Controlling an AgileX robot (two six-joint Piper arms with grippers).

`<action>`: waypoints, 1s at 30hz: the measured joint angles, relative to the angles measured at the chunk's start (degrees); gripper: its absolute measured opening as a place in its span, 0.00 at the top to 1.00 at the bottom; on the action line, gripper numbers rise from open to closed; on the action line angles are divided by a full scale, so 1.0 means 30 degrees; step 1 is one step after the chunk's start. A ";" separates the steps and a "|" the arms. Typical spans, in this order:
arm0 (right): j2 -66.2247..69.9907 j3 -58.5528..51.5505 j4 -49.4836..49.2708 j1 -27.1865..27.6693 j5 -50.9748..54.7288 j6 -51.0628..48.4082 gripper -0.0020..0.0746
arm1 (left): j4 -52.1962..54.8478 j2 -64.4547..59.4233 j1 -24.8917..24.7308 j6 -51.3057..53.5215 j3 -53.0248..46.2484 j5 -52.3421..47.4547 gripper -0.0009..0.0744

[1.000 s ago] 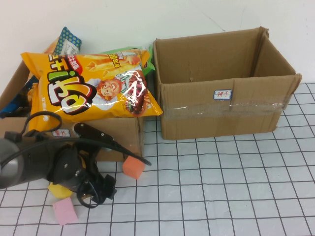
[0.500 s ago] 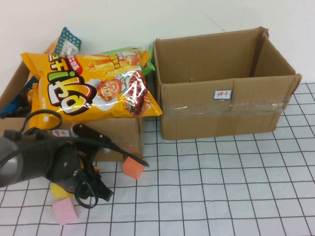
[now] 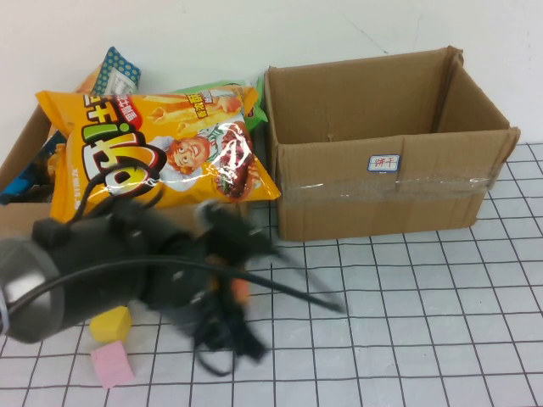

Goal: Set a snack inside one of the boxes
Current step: Pick up the biscuit, then place the biscuit in the biscuit box

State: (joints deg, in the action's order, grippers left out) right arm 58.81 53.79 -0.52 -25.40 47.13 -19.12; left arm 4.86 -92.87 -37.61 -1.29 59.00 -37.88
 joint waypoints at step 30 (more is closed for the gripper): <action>-0.3354 0.0000 0.0561 0.0000 0.2577 0.3728 0.97 | 0.1845 -0.5707 0.0203 0.0144 1.2538 0.9901 0.23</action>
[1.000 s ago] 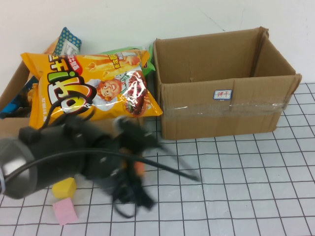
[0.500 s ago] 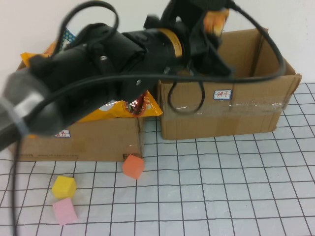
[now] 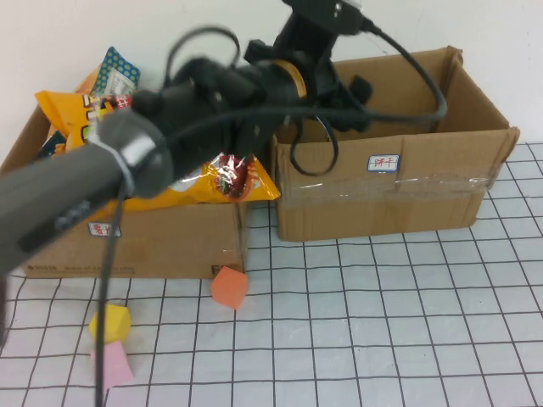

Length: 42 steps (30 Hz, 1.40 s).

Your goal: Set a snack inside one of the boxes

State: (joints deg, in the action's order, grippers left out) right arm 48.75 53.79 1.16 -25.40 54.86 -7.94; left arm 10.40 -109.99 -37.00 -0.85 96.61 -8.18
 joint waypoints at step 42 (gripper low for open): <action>-1.0276 -1.0444 -0.1514 0.0000 -0.4844 -0.1328 0.97 | 0.1363 2.4536 -0.1706 -0.6828 -2.0035 -0.9297 0.99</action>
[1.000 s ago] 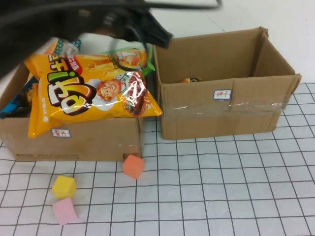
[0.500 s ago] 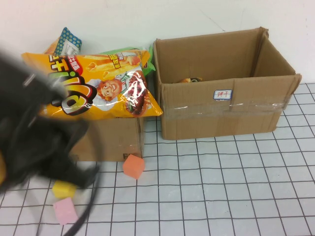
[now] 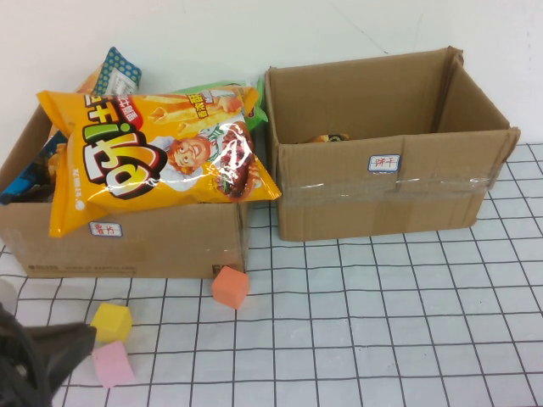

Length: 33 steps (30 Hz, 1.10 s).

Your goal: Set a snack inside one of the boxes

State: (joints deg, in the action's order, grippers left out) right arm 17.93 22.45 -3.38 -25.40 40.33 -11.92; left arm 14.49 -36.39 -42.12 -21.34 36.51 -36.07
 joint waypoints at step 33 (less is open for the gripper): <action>0.0000 0.0000 0.0000 0.0000 0.0080 -0.0028 0.97 | -0.1641 1.2310 1.2356 -0.0454 -0.9981 0.4468 0.99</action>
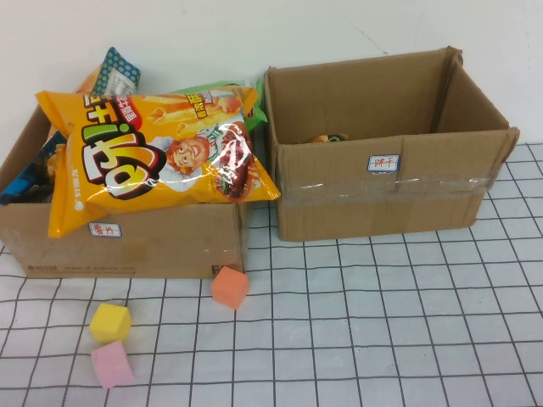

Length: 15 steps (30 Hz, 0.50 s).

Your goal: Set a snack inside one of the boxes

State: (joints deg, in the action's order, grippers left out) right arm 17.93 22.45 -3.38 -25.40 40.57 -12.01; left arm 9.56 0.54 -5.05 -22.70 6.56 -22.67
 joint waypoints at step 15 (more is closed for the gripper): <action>0.0000 0.0000 -0.0043 0.0000 0.0000 0.0000 0.97 | -0.3899 0.0000 0.1228 0.6098 -0.2697 0.1971 0.99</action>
State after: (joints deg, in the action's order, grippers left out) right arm 17.93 22.45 -3.51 -25.40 40.57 -12.01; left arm -2.14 0.54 -1.37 -4.41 -1.53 -16.76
